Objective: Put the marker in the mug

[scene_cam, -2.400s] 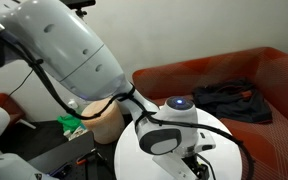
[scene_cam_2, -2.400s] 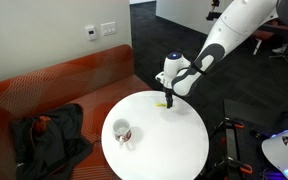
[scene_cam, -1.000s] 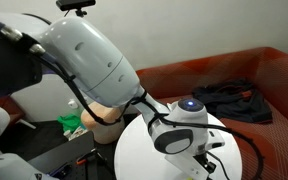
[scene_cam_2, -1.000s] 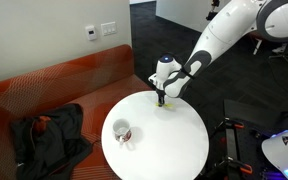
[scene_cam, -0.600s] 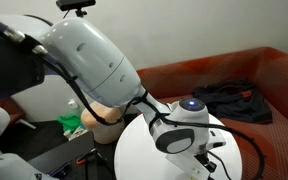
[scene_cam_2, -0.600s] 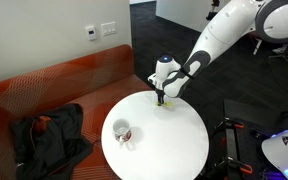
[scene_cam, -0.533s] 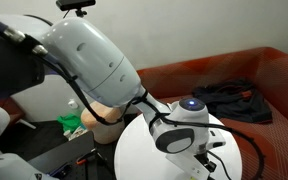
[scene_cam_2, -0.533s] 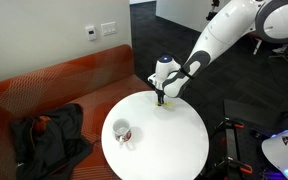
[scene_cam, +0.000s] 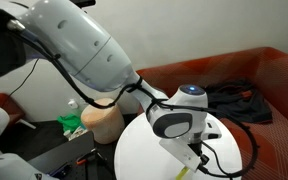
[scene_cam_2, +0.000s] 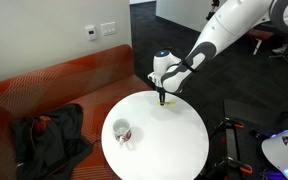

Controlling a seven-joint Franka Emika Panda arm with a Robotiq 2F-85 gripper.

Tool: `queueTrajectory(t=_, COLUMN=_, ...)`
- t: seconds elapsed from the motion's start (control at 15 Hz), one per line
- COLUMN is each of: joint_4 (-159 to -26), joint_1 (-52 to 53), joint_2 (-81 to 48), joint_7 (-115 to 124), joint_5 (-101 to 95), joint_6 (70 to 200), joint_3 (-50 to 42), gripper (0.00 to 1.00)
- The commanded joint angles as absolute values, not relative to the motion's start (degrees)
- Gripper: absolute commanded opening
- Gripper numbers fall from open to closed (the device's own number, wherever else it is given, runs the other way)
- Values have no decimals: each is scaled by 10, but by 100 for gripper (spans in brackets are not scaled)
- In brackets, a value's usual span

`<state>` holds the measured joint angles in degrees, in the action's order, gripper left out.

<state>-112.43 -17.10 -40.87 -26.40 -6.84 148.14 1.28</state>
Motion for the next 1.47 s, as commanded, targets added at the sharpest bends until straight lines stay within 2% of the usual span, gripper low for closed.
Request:
queueTrajectory(t=0.0, joint_4=-1166, joint_1=-152, joint_2=-341, joint_7=-221, joint_5=-49, joint_6=1441, joint_3=7, gripper=5)
queueTrajectory(t=1.0, joint_4=-1303, joint_1=-7, joint_2=-219, joint_7=89, joint_5=-23, joint_6=1472, joint_3=-23, gripper=5)
queueTrajectory(t=1.07, joint_4=-1267, joint_1=-20, joint_2=-251, joint_7=54, joint_5=-27, joint_6=1456, joint_3=-22, gripper=5)
queueTrajectory(t=1.13, joint_4=-1270, joint_1=-14, joint_2=-249, joint_7=59, joint_5=-28, joint_6=1457, joint_3=-21, gripper=20)
queueTrajectory(t=1.4, joint_4=-1269, joint_1=-16, joint_2=-253, joint_7=57, joint_5=-28, joint_6=1457, joint_3=-24, gripper=20)
